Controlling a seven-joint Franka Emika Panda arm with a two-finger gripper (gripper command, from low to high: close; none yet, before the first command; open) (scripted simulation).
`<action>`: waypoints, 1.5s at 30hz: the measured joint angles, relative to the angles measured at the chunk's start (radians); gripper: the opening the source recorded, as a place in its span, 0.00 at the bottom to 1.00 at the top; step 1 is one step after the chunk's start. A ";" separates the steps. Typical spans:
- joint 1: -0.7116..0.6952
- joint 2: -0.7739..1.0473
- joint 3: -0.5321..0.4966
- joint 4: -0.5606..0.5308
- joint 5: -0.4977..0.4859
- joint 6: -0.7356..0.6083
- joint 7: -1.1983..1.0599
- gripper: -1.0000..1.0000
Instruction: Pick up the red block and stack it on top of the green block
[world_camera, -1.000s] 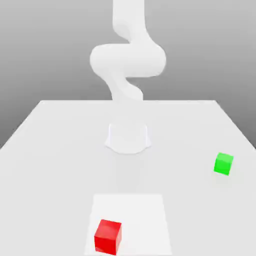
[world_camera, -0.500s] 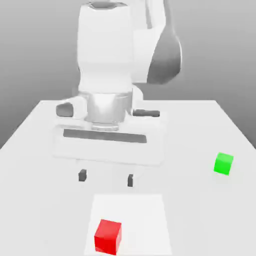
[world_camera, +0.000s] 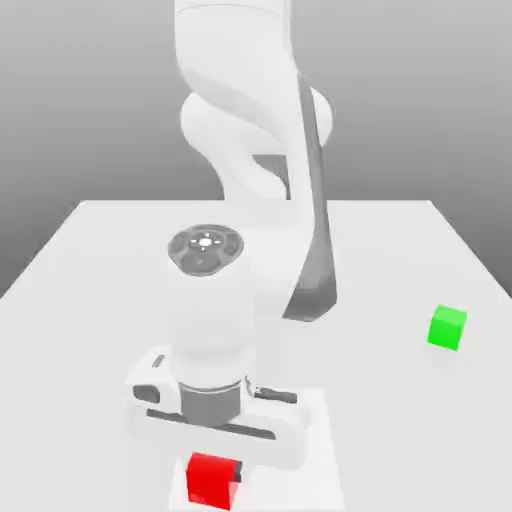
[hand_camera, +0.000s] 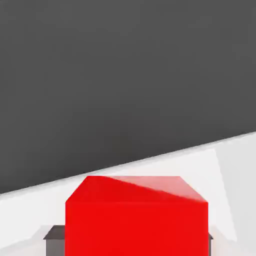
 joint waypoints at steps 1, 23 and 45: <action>0.000 -0.012 0.000 -0.002 0.000 -0.010 0.000 0.00; 0.590 -0.505 0.410 -0.299 0.185 -0.185 -0.008 0.00; 0.615 -0.289 0.534 -0.362 -0.247 0.050 0.331 1.00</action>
